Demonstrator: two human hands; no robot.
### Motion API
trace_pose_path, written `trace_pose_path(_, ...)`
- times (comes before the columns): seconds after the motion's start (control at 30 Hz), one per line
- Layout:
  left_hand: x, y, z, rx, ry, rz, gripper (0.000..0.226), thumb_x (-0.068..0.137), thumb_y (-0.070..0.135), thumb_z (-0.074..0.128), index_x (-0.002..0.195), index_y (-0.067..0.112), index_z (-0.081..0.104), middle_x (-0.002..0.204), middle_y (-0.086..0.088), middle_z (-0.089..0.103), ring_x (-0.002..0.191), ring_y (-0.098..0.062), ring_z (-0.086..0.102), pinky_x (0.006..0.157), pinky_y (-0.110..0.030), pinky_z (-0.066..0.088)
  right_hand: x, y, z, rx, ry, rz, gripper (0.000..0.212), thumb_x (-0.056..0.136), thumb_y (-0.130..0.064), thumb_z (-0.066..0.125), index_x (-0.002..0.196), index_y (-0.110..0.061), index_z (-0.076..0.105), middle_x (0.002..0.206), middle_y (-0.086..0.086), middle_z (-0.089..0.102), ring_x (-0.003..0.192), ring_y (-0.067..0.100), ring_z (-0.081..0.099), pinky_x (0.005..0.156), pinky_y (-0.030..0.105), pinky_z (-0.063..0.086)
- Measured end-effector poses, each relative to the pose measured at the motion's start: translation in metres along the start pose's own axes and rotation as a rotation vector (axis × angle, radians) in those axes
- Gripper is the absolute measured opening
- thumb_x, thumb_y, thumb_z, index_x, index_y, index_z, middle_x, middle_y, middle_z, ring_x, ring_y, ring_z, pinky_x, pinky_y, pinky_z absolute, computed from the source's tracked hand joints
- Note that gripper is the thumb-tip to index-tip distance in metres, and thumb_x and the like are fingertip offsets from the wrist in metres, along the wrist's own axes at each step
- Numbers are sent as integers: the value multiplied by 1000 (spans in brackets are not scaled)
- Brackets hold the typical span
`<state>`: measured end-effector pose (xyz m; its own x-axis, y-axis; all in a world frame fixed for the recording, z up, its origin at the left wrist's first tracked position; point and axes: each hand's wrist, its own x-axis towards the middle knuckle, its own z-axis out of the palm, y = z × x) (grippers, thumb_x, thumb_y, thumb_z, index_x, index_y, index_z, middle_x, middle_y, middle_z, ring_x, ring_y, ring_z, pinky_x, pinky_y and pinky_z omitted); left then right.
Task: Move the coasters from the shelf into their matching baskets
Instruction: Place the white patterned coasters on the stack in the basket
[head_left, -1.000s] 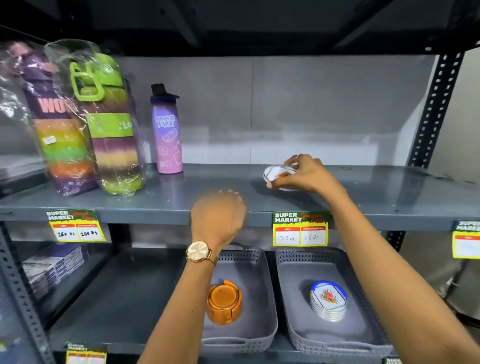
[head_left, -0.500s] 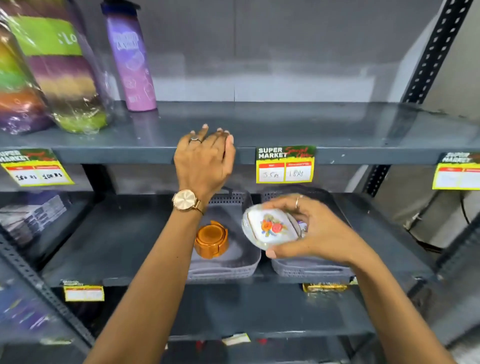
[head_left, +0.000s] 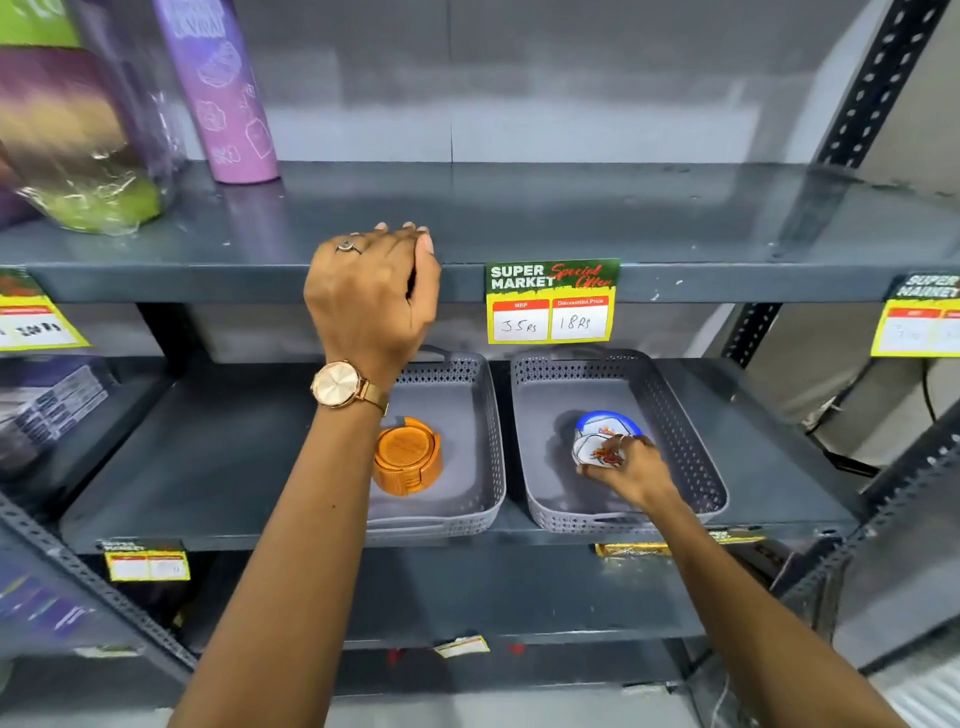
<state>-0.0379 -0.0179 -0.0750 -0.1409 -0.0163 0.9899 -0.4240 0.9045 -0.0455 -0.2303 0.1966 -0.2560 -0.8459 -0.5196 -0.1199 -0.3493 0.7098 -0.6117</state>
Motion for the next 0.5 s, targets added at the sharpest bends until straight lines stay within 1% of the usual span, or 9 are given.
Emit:
trace_pose_path(0.1,0,2,1,25,5,-4,28,97,18,52,87,13,77,83,0,77,81,-23,72,72,-34,52,12,8,2,-33,2,12,61,69,-44,80,118,-10,67,122,19,66,112,33,63,101,41,49)
trace_pose_path(0.17,-1,4,1,42,20,-16,27,96,18,52,87,14,77,83,0,77,81,-23,71,73,-33,51,18,11,4,-95,1,2,62,71,-46,78,120,-10,65,124,19,64,114,34,60,102,43,48)
trace_pose_path(0.27,-1,5,3,55,36,-40,26,94,17,53,85,15,77,82,0,77,81,-23,71,74,-33,51,21,11,7,-223,26,-28,61,78,-48,71,125,-10,62,128,17,60,122,34,51,103,43,46)
trace_pose_path(0.37,-1,6,3,61,42,-50,25,94,17,54,85,16,78,81,1,77,80,-22,71,74,-33,50,24,13,9,-327,22,-5,59,84,-46,65,131,-11,56,130,13,60,132,31,38,102,44,44)
trace_pose_path(0.5,-1,6,3,67,30,-59,26,94,18,53,86,17,78,83,2,77,81,-22,70,75,-33,50,32,12,10,-473,16,-15,50,90,-42,59,131,-15,56,134,10,58,132,31,32,106,38,37)
